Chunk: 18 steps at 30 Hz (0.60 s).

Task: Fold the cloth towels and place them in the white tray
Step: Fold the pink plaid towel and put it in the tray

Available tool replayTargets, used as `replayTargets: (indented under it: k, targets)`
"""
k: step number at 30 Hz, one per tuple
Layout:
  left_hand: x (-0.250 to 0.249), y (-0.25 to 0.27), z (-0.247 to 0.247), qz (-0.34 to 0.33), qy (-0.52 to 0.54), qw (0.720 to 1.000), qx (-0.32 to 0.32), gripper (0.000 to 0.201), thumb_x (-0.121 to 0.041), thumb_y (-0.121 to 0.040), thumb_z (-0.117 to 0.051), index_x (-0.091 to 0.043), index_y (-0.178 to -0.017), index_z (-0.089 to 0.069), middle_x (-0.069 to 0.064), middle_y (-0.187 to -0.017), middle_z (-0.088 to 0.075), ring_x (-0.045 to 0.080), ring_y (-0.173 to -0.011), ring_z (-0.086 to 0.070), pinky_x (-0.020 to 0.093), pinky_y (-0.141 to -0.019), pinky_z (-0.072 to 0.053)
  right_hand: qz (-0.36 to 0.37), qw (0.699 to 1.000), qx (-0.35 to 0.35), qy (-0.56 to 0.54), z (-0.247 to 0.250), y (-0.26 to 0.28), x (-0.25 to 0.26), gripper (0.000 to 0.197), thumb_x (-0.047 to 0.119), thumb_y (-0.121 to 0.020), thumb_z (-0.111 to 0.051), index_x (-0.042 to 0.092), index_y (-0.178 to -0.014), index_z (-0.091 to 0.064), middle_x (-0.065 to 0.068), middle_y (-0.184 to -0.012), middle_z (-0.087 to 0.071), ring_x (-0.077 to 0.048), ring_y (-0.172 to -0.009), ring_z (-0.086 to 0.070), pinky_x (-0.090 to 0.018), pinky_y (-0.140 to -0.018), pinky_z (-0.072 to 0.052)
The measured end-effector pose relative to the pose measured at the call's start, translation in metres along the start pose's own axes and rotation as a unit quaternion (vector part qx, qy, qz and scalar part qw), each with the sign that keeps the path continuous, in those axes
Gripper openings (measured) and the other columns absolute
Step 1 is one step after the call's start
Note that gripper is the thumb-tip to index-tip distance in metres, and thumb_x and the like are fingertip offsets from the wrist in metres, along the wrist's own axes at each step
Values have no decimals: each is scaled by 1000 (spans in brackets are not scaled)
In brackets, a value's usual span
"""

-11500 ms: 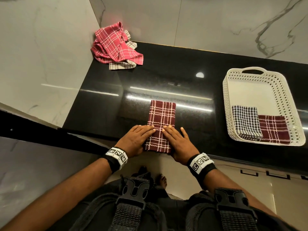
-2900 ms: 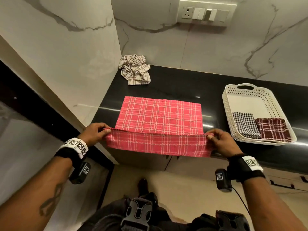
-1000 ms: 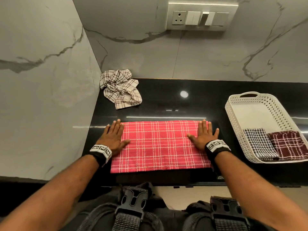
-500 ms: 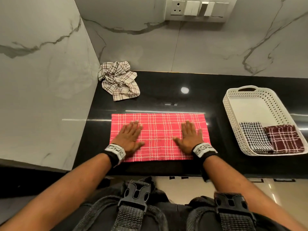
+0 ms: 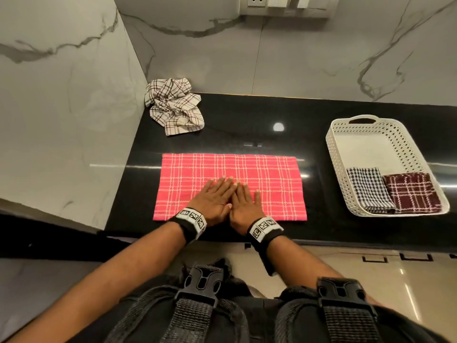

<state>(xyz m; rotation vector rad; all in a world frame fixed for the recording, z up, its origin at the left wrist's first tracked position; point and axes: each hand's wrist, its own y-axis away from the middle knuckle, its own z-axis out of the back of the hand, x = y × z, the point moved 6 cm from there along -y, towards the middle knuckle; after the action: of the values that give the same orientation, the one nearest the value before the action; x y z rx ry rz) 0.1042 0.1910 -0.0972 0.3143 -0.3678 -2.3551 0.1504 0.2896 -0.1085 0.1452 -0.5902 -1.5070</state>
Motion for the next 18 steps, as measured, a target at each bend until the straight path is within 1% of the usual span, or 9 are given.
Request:
replayTargets:
  k: [2, 4, 6, 8, 11, 14, 16, 17, 18]
  targets:
    - [13, 11, -14, 29, 5, 1000, -5, 82, -67, -89, 6, -23, -159, 5, 2, -166, 13, 21, -153, 12, 45, -123, 7, -17, 1000, -10, 8, -7, 9, -23, 72, 54, -102, -16, 18, -156, 15, -4, -161, 27, -26, -149, 25, -55, -118, 16]
    - [43, 33, -27, 70, 20, 997, -32, 83, -71, -91, 2, -24, -158, 6, 0, -165, 16, 19, -152, 16, 45, -122, 9, -56, 998, -25, 10, -8, 23, -63, 80, 66, -98, -11, 19, -154, 19, -4, -158, 32, -25, -147, 29, -53, -117, 18]
    - [73, 61, -40, 122, 46, 990, -54, 80, -69, -93, -7, -25, -158, 8, -2, -164, 18, 16, -151, 19, 43, -122, 10, -103, 993, -48, 2, -7, 45, -107, 83, 68, -96, -12, 18, -155, 17, -4, -160, 28, -24, -148, 26, -50, -116, 19]
    - [94, 84, -46, 162, 49, 983, -70, 79, -65, -93, -8, -24, -158, 8, -2, -164, 16, 15, -151, 18, 41, -122, 10, -125, 990, -71, 5, -4, 65, -140, 81, 66, -97, -13, 16, -156, 13, -5, -163, 22, -23, -149, 24, -48, -117, 18]
    - [103, 99, -51, 168, 44, 982, -77, 77, -62, -94, -7, -22, -158, 10, -2, -165, 17, 14, -151, 18, 41, -123, 8, -103, 990, -93, 19, -5, 76, -155, 79, 63, -97, -9, 15, -157, 12, -4, -164, 19, -19, -149, 23, -44, -118, 17]
    - [101, 101, -49, 166, 53, 982, -77, 76, -61, -94, -4, -22, -158, 9, -2, -165, 17, 13, -151, 18, 41, -124, 7, -101, 989, -106, 7, -7, 74, -156, 78, 64, -97, -8, 16, -158, 10, -2, -165, 19, -17, -149, 23, -45, -119, 16]
    - [98, 101, -44, 169, 76, 979, -79, 77, -60, -93, -7, -21, -159, 3, -2, -166, 12, 13, -152, 15, 40, -123, 8, -106, 988, -112, -27, -4, 72, -154, 80, 66, -95, -7, 17, -159, 3, -1, -166, 14, -15, -150, 20, -48, -121, 13]
    - [97, 100, -40, 173, 93, 977, -83, 77, -59, -94, -9, -20, -160, -4, -1, -167, 6, 14, -153, 9, 41, -123, 7, -114, 986, -112, -51, 0, 72, -153, 79, 65, -96, -10, 17, -159, -4, 0, -167, 8, -15, -151, 15, -51, -121, 10]
    - [98, 99, -33, 174, 110, 974, -93, 75, -57, -95, -12, -19, -159, -12, 1, -167, -3, 16, -153, 1, 41, -124, 4, -127, 983, -110, -71, 5, 71, -151, 75, 62, -98, -18, 17, -158, -12, 0, -167, 2, -17, -152, 10, -55, -120, 8]
